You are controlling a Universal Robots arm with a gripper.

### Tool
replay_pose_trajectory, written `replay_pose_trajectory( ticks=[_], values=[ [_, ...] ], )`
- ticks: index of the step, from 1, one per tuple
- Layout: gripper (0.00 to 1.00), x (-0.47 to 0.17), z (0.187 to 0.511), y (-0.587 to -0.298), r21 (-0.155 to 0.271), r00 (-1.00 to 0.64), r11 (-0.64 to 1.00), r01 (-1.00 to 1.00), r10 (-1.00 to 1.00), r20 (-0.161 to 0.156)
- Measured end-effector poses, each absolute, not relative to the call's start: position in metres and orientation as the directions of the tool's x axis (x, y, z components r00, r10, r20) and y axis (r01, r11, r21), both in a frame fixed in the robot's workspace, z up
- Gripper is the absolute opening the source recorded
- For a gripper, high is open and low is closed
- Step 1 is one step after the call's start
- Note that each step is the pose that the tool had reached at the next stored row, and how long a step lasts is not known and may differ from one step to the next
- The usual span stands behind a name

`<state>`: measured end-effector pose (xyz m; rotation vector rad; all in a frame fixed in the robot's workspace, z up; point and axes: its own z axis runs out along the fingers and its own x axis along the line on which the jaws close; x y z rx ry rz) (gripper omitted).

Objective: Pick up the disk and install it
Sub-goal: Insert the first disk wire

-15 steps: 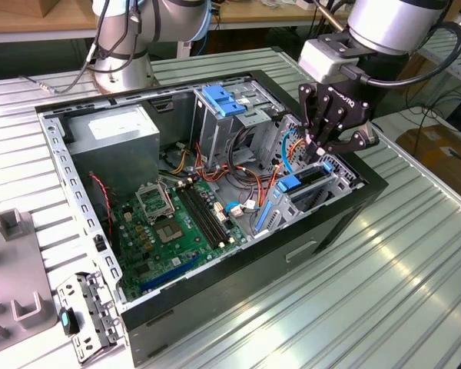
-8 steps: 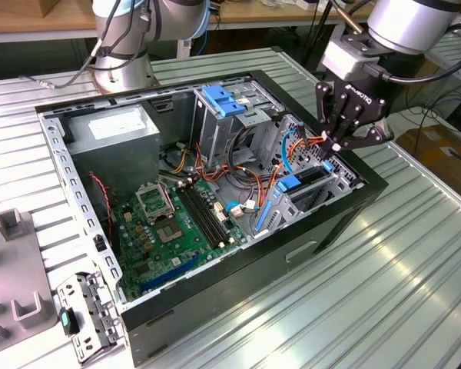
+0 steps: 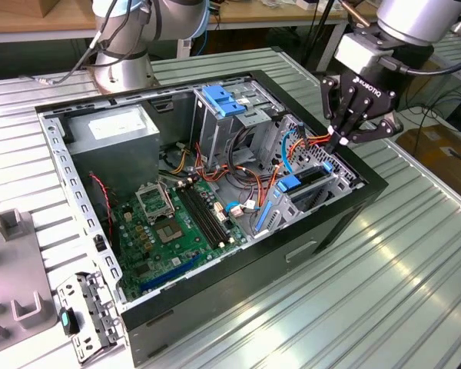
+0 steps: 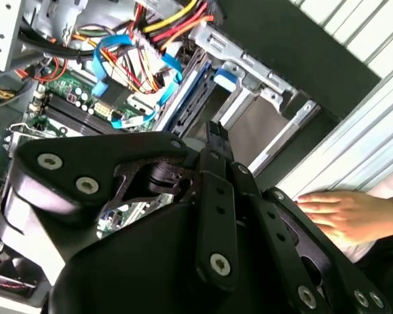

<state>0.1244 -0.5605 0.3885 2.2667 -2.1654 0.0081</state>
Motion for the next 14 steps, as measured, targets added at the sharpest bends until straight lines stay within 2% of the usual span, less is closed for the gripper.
replay_pose_trajectory(
  ticks=[14],
  values=[
    [0.11,0.162,0.384,-0.521,0.012,0.071,-0.071,-0.997,-0.997,0.009]
  ],
)
